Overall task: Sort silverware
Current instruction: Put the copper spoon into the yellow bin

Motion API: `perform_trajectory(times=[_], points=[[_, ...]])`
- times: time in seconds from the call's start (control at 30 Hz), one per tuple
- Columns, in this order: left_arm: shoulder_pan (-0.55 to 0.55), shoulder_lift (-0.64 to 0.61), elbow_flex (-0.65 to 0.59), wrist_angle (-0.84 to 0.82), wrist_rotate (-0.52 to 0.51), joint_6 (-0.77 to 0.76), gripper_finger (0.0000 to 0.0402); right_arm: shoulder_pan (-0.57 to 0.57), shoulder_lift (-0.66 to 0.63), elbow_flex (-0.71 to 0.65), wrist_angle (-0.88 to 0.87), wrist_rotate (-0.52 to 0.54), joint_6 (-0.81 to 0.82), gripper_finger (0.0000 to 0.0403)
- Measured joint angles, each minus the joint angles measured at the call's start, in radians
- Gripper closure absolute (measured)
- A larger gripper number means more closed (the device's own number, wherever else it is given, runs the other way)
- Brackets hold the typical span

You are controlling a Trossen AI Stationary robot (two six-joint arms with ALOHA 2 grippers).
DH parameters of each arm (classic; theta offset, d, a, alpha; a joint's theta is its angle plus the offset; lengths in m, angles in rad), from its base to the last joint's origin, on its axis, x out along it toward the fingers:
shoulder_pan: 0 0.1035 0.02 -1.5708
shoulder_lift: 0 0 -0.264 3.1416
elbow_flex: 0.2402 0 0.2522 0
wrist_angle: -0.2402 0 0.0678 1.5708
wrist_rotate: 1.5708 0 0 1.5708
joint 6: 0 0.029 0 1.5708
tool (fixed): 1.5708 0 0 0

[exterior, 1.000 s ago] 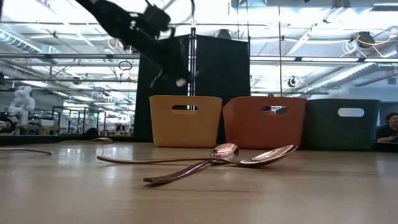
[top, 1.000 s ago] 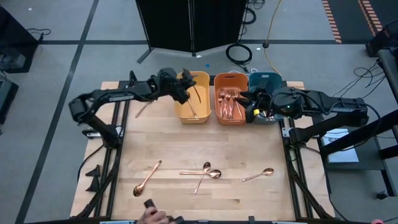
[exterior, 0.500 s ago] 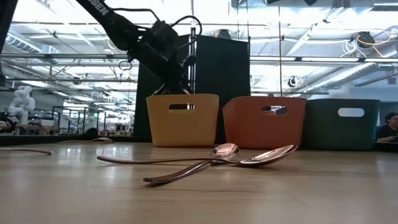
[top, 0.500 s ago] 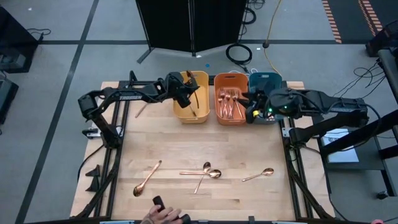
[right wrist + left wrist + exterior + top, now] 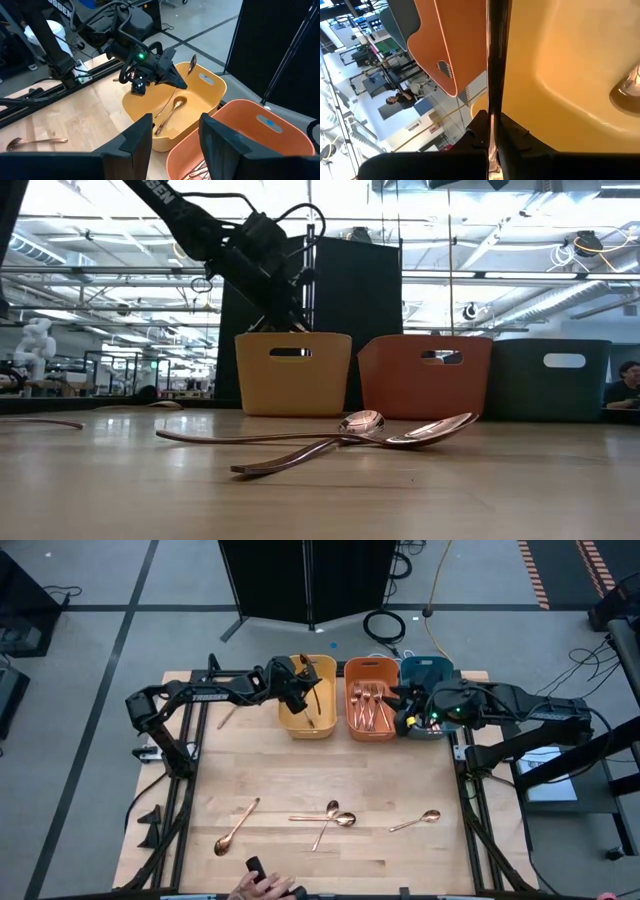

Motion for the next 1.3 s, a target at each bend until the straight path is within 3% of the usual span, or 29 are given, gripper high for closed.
perform_trajectory(times=[0.43,0.83,1.1,1.3], points=[[-0.032,0.000,0.000,0.153,0.008,0.000,0.0334,0.000,0.000,0.000,-0.001,-0.004,-0.047,0.0255],[-0.032,0.000,-0.001,0.133,0.007,-0.002,0.0330,0.000,0.000,0.000,-0.002,-0.005,-0.048,0.0255],[-0.047,-0.001,-0.001,0.132,0.004,-0.168,0.0330,0.000,0.000,0.000,-0.002,-0.005,-0.048,0.0255],[-0.111,-0.014,-0.001,0.281,-0.004,-0.372,0.0329,0.000,0.000,0.000,-0.001,-0.009,-0.024,0.0255]])
